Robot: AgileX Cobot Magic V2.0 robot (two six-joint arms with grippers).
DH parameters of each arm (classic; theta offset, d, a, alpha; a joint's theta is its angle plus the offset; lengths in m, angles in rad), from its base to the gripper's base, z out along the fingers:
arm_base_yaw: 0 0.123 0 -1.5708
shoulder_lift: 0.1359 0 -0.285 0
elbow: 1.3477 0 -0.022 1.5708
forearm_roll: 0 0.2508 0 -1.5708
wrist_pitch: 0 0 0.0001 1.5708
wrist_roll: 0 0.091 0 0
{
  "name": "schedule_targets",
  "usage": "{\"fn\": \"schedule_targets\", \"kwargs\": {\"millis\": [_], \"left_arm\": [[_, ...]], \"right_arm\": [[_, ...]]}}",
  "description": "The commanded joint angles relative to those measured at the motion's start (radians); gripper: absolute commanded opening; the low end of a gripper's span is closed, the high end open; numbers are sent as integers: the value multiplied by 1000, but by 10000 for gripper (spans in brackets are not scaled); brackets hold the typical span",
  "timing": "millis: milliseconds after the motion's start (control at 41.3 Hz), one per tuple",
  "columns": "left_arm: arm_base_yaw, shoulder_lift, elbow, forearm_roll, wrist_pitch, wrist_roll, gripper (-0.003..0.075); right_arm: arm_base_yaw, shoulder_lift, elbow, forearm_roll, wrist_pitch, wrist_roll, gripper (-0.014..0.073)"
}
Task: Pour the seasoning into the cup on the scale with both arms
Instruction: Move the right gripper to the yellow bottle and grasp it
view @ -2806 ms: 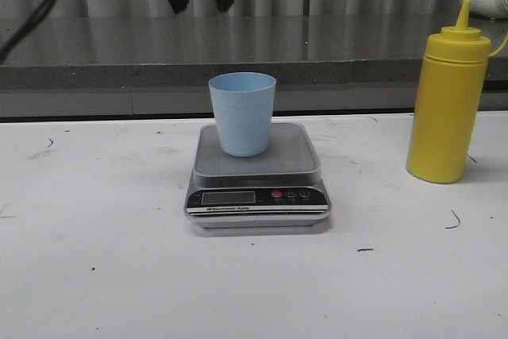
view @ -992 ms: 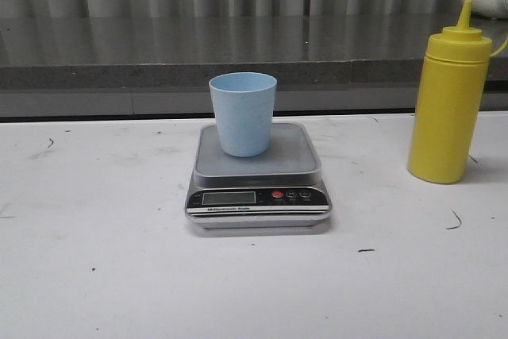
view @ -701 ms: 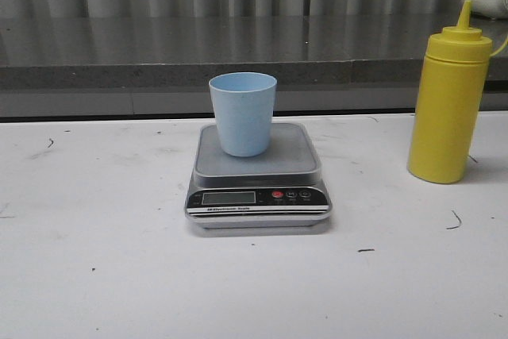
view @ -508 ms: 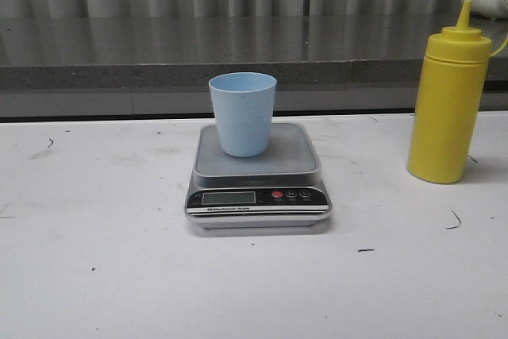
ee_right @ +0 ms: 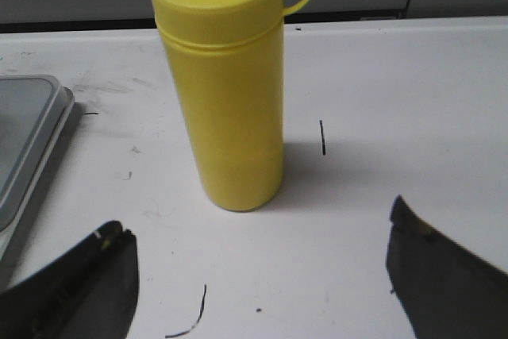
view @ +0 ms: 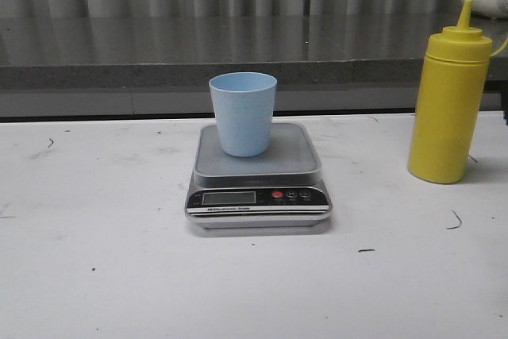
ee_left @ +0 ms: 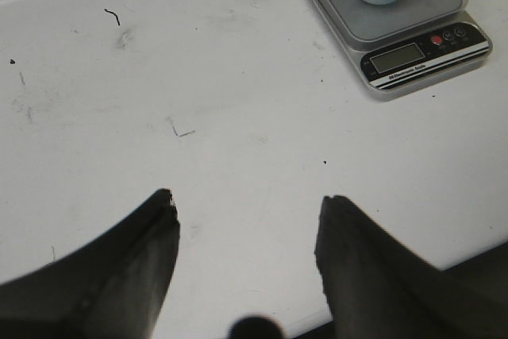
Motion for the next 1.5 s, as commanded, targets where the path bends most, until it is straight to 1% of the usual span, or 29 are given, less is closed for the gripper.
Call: {"fn": "schedule_targets", "kwargs": {"millis": [0,97,314,508,580,701,1475], "left_arm": [[2,2,-27,5,-65,-3,387],[2,2,-27,5,-65,-3,387],[2,2,-27,5,-65,-3,387],[2,2,-27,5,-65,-3,387],[2,2,-27,5,-65,-3,387],[2,2,-27,5,-65,-3,387],[2,2,-27,5,-65,-3,387]], "right_arm": [[1,73,-20,-25,-188,-7,645],[1,142,-20,-50,-285,0,645],[0,281,-20,-122,-499,104,645],[0,398,-20,-140,-660,112,645],[-2,428,-25,-140,-698,116,645],[-2,474,-60,-156,-700,119,645],[-2,748,-324,-152,-727,164,645]]}}
